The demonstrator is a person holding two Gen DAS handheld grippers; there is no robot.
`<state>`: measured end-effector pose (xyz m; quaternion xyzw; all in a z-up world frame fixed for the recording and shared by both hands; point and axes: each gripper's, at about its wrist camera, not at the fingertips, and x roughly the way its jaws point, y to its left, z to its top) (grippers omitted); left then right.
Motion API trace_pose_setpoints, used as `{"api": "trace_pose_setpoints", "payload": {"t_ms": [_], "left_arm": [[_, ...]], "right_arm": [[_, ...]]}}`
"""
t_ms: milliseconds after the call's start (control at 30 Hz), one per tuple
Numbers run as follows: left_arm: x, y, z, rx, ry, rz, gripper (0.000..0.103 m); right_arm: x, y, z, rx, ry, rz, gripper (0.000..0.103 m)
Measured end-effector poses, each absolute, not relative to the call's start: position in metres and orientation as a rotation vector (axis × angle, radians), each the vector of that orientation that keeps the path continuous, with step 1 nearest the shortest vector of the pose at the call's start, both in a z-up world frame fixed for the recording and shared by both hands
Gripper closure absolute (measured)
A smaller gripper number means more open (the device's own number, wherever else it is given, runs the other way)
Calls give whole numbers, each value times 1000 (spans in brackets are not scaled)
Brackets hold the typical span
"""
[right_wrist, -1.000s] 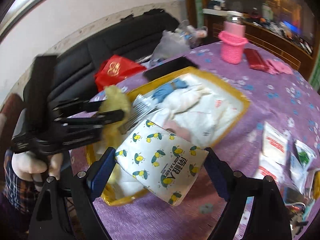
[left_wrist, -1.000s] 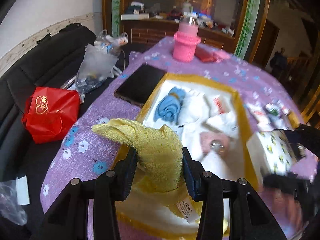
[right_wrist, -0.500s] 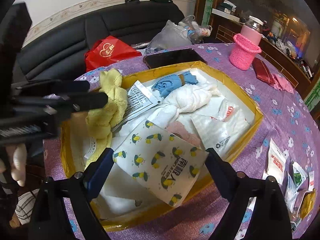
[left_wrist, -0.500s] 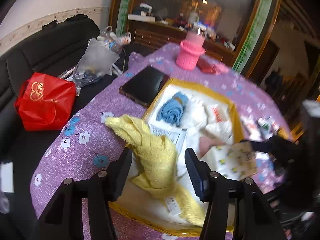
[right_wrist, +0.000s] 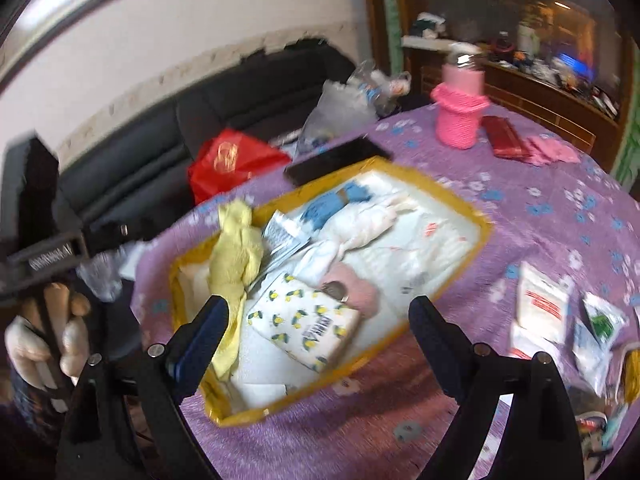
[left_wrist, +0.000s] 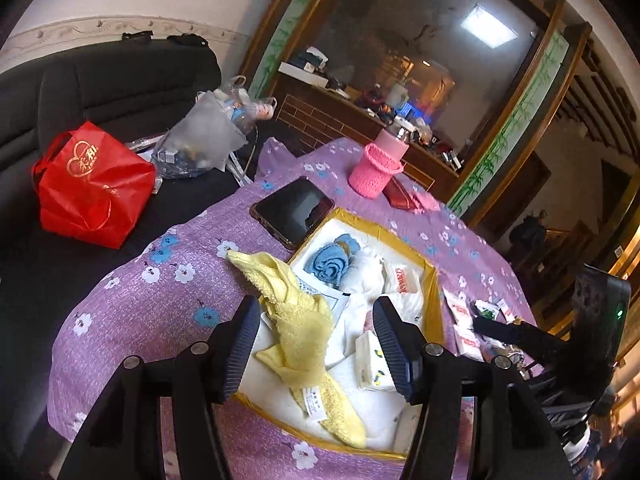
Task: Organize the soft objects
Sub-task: 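Withdraw both open tools from the foam box back to the pile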
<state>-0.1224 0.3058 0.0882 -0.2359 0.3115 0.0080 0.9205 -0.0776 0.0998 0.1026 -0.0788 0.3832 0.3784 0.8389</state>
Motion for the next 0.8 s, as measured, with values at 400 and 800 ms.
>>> {"api": "trace_pose_setpoints", "payload": {"t_ms": [400, 800], "left_arm": [[-138, 237, 107, -355, 626, -51, 39], [-128, 127, 95, -155, 739, -233, 39]], "right_arm": [[-107, -116, 126, 96, 699, 488, 10], [-113, -237, 92, 255, 721, 285, 9]]}}
